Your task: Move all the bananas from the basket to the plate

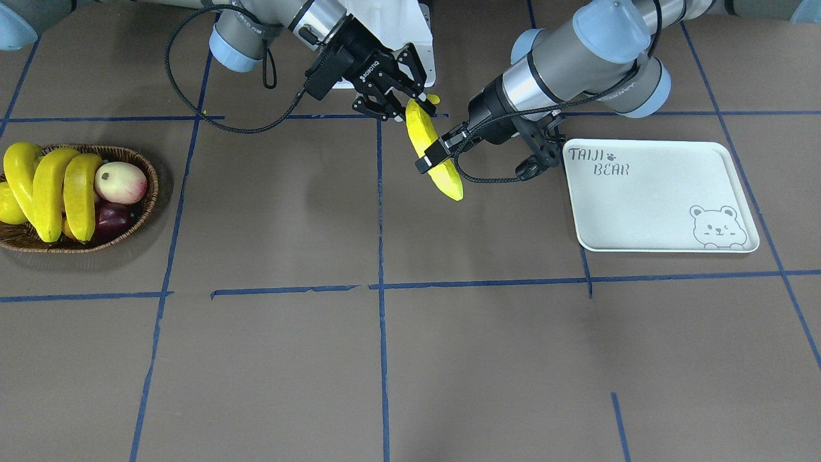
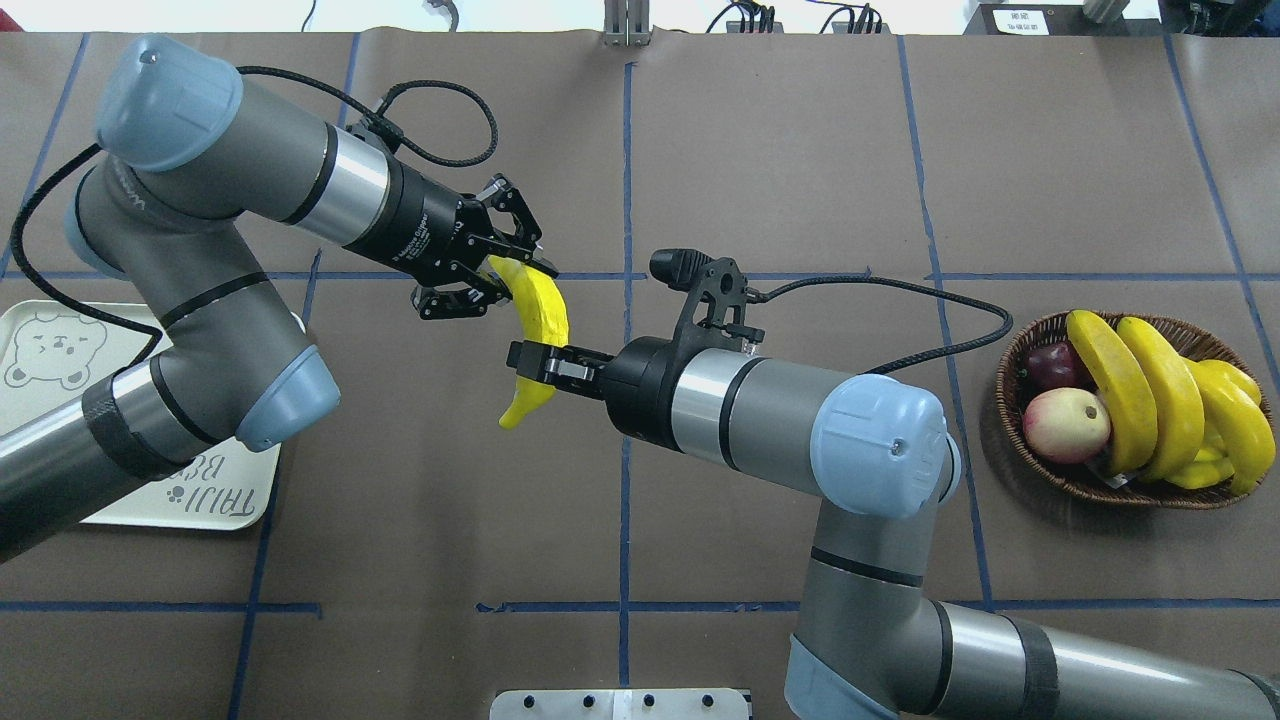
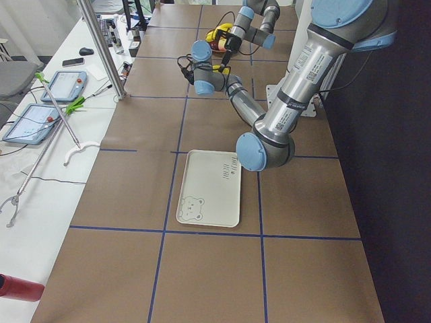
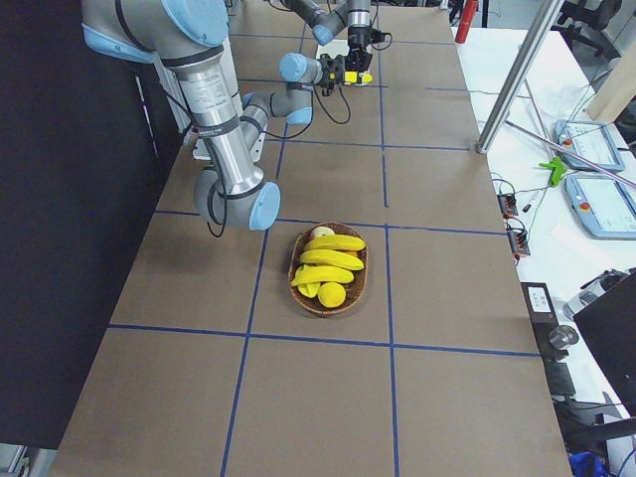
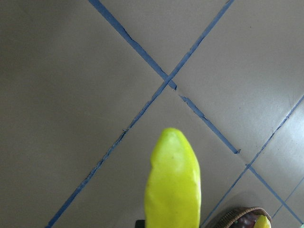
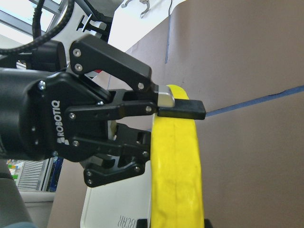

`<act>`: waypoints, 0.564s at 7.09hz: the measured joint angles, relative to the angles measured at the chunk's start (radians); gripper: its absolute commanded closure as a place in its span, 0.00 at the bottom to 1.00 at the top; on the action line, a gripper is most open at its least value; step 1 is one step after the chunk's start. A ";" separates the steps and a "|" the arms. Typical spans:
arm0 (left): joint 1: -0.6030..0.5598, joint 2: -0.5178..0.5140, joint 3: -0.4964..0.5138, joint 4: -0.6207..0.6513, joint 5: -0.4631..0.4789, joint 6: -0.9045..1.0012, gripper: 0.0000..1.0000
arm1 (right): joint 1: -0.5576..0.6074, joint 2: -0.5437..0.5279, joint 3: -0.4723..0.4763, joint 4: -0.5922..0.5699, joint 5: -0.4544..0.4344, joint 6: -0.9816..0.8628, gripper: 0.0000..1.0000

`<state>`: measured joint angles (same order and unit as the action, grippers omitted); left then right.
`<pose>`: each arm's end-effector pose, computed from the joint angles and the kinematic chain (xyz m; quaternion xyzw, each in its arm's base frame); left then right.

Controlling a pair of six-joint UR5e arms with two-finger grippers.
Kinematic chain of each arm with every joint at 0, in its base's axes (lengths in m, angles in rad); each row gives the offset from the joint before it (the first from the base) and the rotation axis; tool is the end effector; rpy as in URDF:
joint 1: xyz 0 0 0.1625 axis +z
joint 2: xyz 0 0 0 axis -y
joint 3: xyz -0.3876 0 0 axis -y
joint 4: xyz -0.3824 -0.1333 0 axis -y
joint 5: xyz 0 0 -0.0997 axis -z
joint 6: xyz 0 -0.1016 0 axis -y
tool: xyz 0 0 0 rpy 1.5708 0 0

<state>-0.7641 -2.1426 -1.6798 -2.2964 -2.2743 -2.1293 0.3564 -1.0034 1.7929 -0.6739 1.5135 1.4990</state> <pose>0.3862 -0.4637 0.1621 -0.1991 0.6308 -0.2639 0.7020 -0.4827 -0.3282 0.1071 0.1772 -0.7254 0.1155 0.6551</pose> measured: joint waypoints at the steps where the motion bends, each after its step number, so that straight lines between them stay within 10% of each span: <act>1: 0.000 0.002 0.001 0.000 -0.001 0.000 1.00 | 0.001 0.000 0.003 0.001 0.005 0.001 0.00; 4: -0.003 0.007 0.002 0.000 -0.001 0.005 1.00 | 0.028 -0.012 0.030 -0.006 0.084 0.003 0.00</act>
<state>-0.7672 -2.1353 -1.6777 -2.2964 -2.2749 -2.1240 0.3848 -1.0153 1.8231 -0.6795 1.5979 1.5020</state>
